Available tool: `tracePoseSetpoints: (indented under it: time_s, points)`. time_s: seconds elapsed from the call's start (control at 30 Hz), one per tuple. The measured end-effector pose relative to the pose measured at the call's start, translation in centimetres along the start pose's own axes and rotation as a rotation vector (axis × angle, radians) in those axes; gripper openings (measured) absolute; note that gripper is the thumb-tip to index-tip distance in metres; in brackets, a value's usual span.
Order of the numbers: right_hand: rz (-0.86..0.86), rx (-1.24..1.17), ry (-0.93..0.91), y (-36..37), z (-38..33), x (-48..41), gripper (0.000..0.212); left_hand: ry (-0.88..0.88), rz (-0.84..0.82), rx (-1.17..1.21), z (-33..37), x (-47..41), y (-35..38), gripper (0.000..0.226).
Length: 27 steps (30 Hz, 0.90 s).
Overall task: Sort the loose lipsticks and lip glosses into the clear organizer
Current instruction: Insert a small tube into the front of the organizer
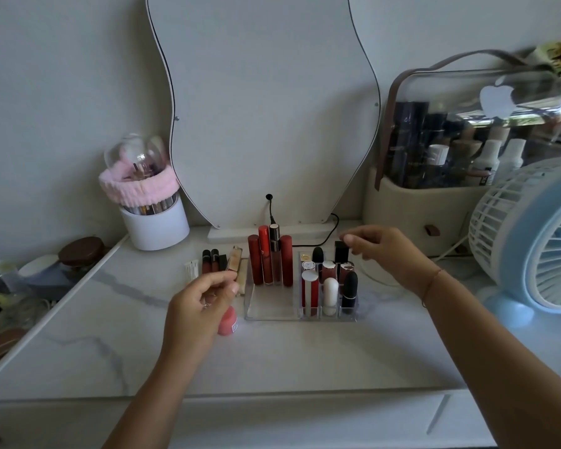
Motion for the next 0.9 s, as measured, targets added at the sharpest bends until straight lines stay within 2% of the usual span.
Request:
tracePoseSetpoints:
  time_s: [0.1, 0.17, 0.23, 0.4, 0.5, 0.7, 0.77, 0.83, 0.9]
  points:
    - [0.125, -0.195, 0.067, -0.7, 2.0, 0.8, 0.024, 0.004, 0.057, -0.053, -0.8, -0.8, -1.6, 0.018]
    - [0.238, -0.313, 0.144, -0.8, 3.7, 1.5, 0.026, -0.02, 0.102, -0.065, -1.8, -1.5, -2.7, 0.017]
    - [0.311, -0.329, 0.201, -0.8, 5.0, 2.0, 0.025, -0.069, 0.145, -0.076, -3.0, -2.4, -3.6, 0.015]
    - [0.273, -0.125, 0.16, -0.4, 5.5, 2.7, 0.016, -0.194, 0.15, -0.196, -6.2, -5.5, -4.4, 0.006]
    - [0.215, 0.066, 0.091, 0.3, 5.1, 3.1, 0.012, -0.308, 0.073, -0.269, -8.1, -7.6, -3.5, 0.023]
    - [0.196, 0.216, 0.022, 0.6, 4.4, 3.3, 0.011, -0.422, -0.069, -0.355, -9.5, -11.0, -2.3, 0.057]
    - [0.195, 0.23, 0.021, 0.6, 4.4, 3.3, 0.011, -0.45, -0.127, -0.38, -9.6, -11.6, -2.1, 0.048]
    - [0.192, 0.227, 0.022, 0.6, 4.5, 3.2, 0.01, -0.44, -0.164, -0.443, -9.2, -11.9, -2.1, 0.02]
    - [0.191, 0.235, 0.021, 0.6, 4.6, 3.2, 0.01, -0.42, -0.203, -0.558, -8.9, -12.1, -2.1, 0.036]
Point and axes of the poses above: each hand's wrist, its own x-axis away from the middle knuckle, its own y-axis out of the palm, z = x × y, the point moved 5 cm from there along -x, towards the middle knuckle, and after that the axes turned 9 degrees about -x, right-handed, at the moved point
